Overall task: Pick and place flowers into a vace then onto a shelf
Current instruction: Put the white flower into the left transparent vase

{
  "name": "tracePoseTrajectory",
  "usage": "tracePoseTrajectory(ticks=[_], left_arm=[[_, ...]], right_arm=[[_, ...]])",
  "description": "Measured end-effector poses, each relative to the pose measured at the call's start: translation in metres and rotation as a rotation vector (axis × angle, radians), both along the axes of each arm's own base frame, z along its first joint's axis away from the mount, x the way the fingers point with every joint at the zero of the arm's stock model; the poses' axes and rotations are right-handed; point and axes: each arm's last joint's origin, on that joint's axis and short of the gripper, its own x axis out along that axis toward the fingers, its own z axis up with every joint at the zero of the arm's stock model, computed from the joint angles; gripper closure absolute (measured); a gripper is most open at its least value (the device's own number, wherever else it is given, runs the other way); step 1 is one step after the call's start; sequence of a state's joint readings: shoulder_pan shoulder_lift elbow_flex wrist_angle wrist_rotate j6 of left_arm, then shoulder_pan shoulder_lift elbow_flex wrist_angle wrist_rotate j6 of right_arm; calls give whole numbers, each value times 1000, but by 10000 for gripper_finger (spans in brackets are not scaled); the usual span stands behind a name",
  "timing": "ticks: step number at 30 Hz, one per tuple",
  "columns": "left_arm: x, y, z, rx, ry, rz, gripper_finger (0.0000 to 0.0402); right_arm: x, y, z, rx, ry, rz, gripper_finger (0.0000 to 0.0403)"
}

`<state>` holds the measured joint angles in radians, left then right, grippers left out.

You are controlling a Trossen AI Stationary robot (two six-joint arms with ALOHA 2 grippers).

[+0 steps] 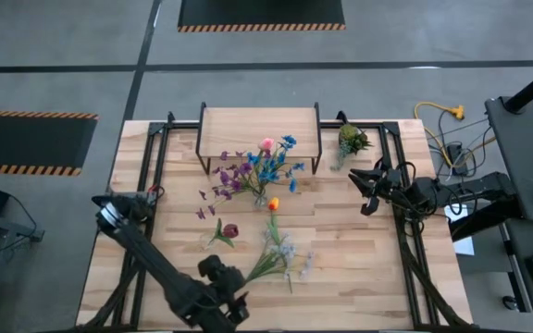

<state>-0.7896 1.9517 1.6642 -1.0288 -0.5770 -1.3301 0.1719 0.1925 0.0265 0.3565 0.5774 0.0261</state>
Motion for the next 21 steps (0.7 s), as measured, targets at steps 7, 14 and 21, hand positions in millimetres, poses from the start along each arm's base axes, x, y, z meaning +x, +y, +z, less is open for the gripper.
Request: tracePoseTrajectory(ticks=[7,14,21], left_arm=[[5,5,-24,-14,0,48,128],[10,7,-54,-77,-71,42,128],[2,16,-82,-53,-47,44,128]], right_arm=[[0,0,0,-3,2,-1,330],[0,0,0,-4,2,-1,330],[0,0,0,-4,3,-1,330]])
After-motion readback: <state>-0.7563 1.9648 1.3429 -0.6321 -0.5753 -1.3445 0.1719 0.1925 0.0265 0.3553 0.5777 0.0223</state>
